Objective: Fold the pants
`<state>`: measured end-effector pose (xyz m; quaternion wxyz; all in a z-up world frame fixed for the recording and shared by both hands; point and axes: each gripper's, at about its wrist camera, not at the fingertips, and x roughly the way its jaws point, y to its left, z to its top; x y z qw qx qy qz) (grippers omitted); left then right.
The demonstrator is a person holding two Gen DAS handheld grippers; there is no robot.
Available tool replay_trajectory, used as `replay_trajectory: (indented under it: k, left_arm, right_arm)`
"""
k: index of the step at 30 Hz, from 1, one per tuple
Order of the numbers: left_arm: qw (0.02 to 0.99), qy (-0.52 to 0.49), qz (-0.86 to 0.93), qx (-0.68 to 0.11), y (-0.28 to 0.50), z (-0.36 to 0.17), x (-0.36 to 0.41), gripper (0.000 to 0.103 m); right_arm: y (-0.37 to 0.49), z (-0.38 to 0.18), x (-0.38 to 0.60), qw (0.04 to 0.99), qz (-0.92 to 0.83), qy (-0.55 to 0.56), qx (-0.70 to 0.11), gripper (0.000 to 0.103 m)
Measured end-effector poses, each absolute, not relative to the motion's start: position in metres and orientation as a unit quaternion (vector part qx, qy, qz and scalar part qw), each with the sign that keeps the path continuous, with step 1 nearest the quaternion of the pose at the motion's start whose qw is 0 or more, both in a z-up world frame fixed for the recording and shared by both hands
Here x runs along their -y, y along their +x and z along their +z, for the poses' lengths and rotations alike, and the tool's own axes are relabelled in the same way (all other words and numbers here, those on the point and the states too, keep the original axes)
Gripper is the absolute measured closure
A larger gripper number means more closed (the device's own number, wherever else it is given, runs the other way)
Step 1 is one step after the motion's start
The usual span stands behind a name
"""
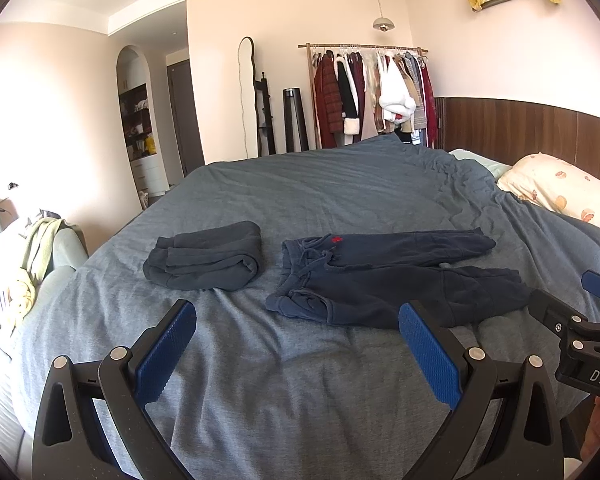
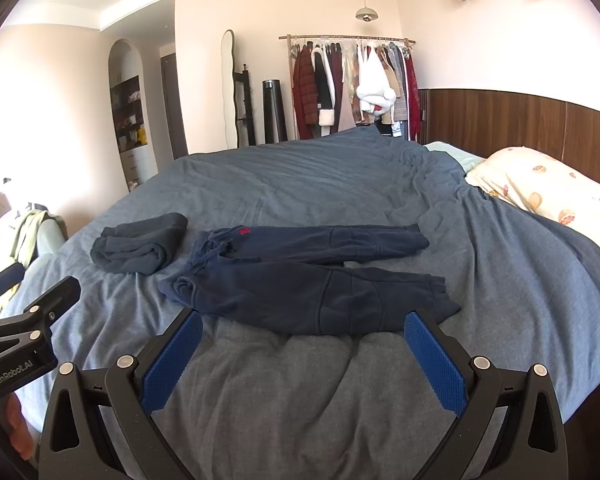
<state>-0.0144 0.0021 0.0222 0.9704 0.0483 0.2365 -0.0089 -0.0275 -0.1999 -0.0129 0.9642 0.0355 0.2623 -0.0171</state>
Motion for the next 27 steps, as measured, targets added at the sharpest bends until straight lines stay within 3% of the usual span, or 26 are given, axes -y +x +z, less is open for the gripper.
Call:
replay_trajectory:
  k: [24,27]
  left_arm:
    - [0.962,0.116,-0.032,-0.244,0.03,-0.025,0.013,0.0]
    - [0.958,0.137,-0.041,-0.247,0.044,-0.035,0.012,0.005]
  right_arm:
    - [0.005,-0.043,0.182,0.961,0.0,-0.041,-0.273,0.001]
    - [0.021,-0.054,0.174,0.958,0.009,-0.056,-0.282,0.002]
